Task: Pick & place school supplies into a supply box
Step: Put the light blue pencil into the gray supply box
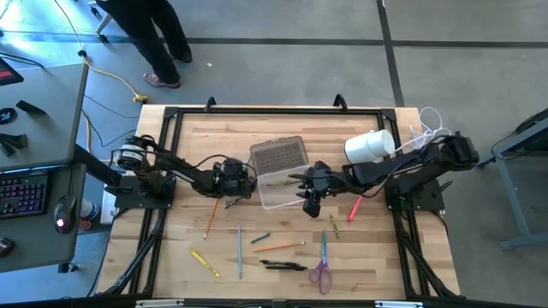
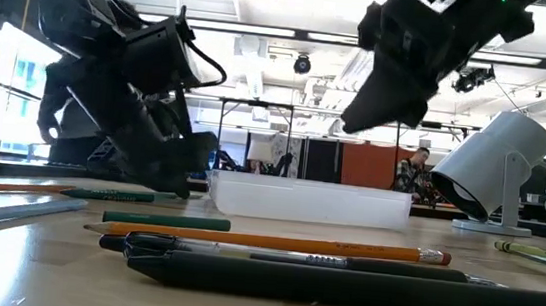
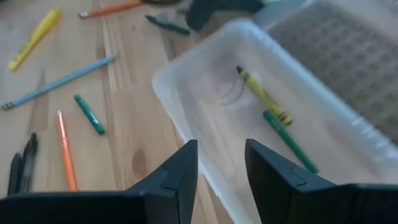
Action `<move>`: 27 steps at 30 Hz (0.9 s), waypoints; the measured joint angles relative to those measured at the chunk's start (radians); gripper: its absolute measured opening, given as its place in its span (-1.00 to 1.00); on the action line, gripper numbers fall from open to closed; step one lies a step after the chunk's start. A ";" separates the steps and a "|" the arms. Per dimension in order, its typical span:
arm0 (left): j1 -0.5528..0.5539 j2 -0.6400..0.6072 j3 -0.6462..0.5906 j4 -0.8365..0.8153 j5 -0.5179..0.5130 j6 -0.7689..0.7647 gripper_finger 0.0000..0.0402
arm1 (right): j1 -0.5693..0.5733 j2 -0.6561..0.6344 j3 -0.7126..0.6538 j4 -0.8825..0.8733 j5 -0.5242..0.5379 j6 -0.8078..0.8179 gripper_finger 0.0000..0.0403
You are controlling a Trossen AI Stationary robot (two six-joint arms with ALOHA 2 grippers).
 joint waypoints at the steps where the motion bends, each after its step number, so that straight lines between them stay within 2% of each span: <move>1: -0.001 0.010 0.000 0.010 -0.007 -0.002 -0.34 | 0.003 -0.009 0.000 0.001 0.001 -0.019 -0.41; 14: -0.136 0.146 0.004 0.044 -0.223 -0.235 -0.35 | 0.006 -0.154 0.000 0.031 -0.004 -0.221 -0.41; 17: -0.154 0.159 0.004 0.032 -0.253 -0.252 -0.44 | 0.005 -0.185 0.000 0.056 -0.004 -0.264 -0.41; 22: -0.153 0.159 0.007 0.026 -0.262 -0.264 -0.78 | 0.005 -0.222 0.000 0.075 -0.003 -0.306 -0.41; 27: -0.153 0.159 0.008 0.026 -0.263 -0.266 -0.80 | 0.005 -0.240 0.000 0.092 0.008 -0.322 -0.41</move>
